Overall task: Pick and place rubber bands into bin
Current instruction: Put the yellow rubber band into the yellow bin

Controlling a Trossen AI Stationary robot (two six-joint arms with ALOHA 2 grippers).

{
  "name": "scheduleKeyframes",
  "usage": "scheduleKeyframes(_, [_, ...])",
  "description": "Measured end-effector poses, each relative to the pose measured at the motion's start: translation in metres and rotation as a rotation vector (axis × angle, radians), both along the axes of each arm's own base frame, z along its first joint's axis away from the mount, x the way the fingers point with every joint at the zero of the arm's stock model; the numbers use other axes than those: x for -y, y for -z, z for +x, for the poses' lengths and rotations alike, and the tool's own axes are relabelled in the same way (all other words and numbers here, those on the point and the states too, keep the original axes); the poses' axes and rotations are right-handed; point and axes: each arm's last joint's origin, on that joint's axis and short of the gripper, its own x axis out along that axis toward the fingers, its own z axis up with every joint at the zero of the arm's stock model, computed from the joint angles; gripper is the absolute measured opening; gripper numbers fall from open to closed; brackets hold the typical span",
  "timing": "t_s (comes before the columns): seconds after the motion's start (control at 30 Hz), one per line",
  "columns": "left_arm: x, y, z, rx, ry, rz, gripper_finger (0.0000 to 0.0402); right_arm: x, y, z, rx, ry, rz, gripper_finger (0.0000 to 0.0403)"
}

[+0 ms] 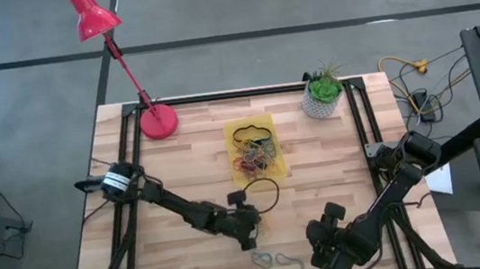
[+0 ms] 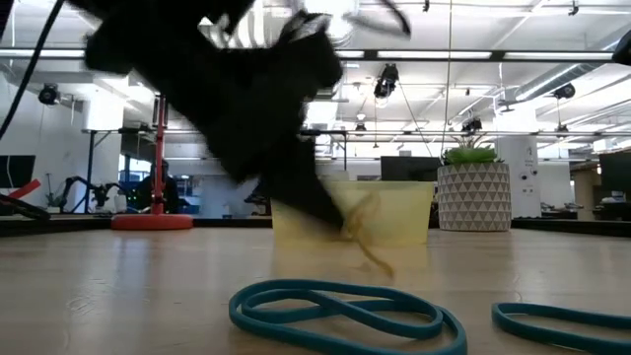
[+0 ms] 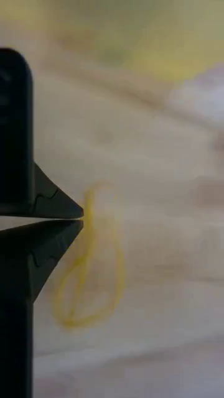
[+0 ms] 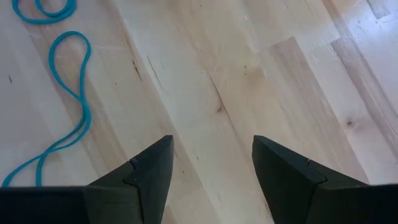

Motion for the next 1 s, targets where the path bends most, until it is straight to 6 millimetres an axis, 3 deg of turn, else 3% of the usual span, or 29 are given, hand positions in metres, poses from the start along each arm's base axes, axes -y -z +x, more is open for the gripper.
scheduleKeyframes(0.23, [-0.023,-0.073,0.001,0.148,0.026,0.088,0.0,0.002,0.002,0.0,-0.002,0.004,-0.014,0.0206])
scheduleKeyframes(0.43, [-0.042,-0.097,-0.007,0.142,0.021,0.146,0.0,0.003,0.005,-0.002,-0.006,0.011,-0.018,0.0206])
scheduleKeyframes(0.57, [-0.043,-0.096,-0.01,0.101,0.083,0.101,0.0,0.004,0.006,-0.002,-0.009,0.013,-0.02,0.0206])
scheduleKeyframes(0.73, [-0.036,-0.069,-0.006,-0.01,0.106,-0.046,0.0009,0.005,0.007,-0.002,-0.016,-0.015,-0.031,0.0206])
scheduleKeyframes(1.0, [-0.023,-0.041,0.008,-0.014,0.095,-0.09,0.0112,0.009,0.01,-0.002,-0.023,0.005,-0.038,0.0206])
